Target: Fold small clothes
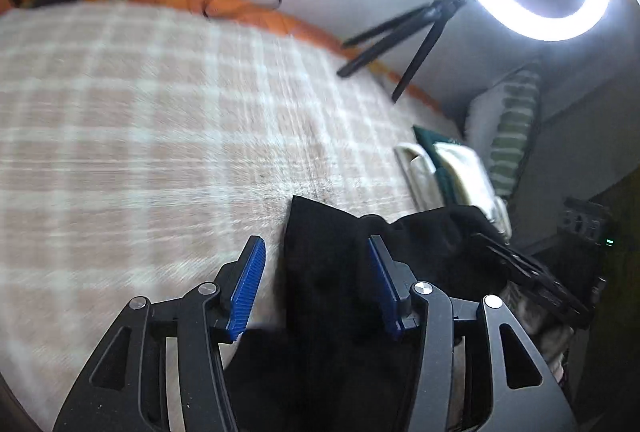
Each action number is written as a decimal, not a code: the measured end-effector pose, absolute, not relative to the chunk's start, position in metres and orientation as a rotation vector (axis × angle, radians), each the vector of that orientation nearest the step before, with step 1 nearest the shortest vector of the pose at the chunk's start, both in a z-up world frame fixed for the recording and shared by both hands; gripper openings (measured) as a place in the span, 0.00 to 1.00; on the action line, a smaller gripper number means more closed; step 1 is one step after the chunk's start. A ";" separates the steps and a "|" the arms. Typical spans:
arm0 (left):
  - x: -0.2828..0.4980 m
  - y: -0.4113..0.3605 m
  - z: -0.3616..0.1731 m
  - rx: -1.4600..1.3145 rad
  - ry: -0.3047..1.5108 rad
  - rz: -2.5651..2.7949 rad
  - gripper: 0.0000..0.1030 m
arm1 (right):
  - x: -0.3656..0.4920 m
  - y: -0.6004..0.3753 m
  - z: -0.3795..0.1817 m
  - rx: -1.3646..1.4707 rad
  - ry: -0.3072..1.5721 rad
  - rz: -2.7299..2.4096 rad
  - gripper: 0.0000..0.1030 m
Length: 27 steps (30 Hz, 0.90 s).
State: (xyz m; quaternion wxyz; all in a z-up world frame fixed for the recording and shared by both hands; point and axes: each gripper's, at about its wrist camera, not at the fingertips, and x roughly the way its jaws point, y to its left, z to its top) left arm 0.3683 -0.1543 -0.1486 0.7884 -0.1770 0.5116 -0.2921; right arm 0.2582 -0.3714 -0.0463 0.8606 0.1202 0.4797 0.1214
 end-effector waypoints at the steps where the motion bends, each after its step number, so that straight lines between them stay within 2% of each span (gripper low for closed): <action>1: 0.372 -0.160 -0.152 -0.365 1.110 -0.632 0.49 | 0.259 -0.371 -0.047 0.255 1.009 0.258 0.09; 5: 0.379 -0.171 -0.153 -0.360 1.095 -0.667 0.49 | 0.261 -0.372 -0.051 0.261 1.016 0.269 0.12; 6: 0.379 -0.175 -0.153 -0.345 1.087 -0.680 0.44 | 0.262 -0.373 -0.052 0.264 1.018 0.271 0.16; 8: 0.378 -0.185 -0.156 -0.292 1.083 -0.694 0.13 | 0.263 -0.375 -0.055 0.268 1.024 0.265 0.24; 9: 0.378 -0.188 -0.158 -0.279 1.087 -0.691 0.06 | 0.264 -0.376 -0.057 0.273 1.029 0.260 0.26; 12: 0.373 -0.186 -0.156 -0.284 1.020 -0.685 0.05 | 0.267 -0.381 -0.060 0.309 1.040 0.264 0.33; 14: 0.370 -0.175 -0.149 -0.310 0.974 -0.667 0.04 | 0.269 -0.385 -0.061 0.341 1.040 0.267 0.34; 17: 0.364 -0.154 -0.128 -0.305 0.876 -0.635 0.03 | 0.273 -0.387 -0.062 0.370 1.033 0.275 0.23; 19: 0.366 -0.144 -0.117 -0.298 0.828 -0.602 0.02 | 0.277 -0.382 -0.060 0.346 1.019 0.277 0.06; 22: 0.377 -0.132 -0.103 -0.282 0.782 -0.562 0.01 | 0.290 -0.367 -0.054 0.215 0.997 0.238 0.02; 27: 0.407 -0.136 -0.102 -0.235 0.789 -0.528 0.01 | 0.321 -0.349 -0.062 0.090 1.009 0.170 0.02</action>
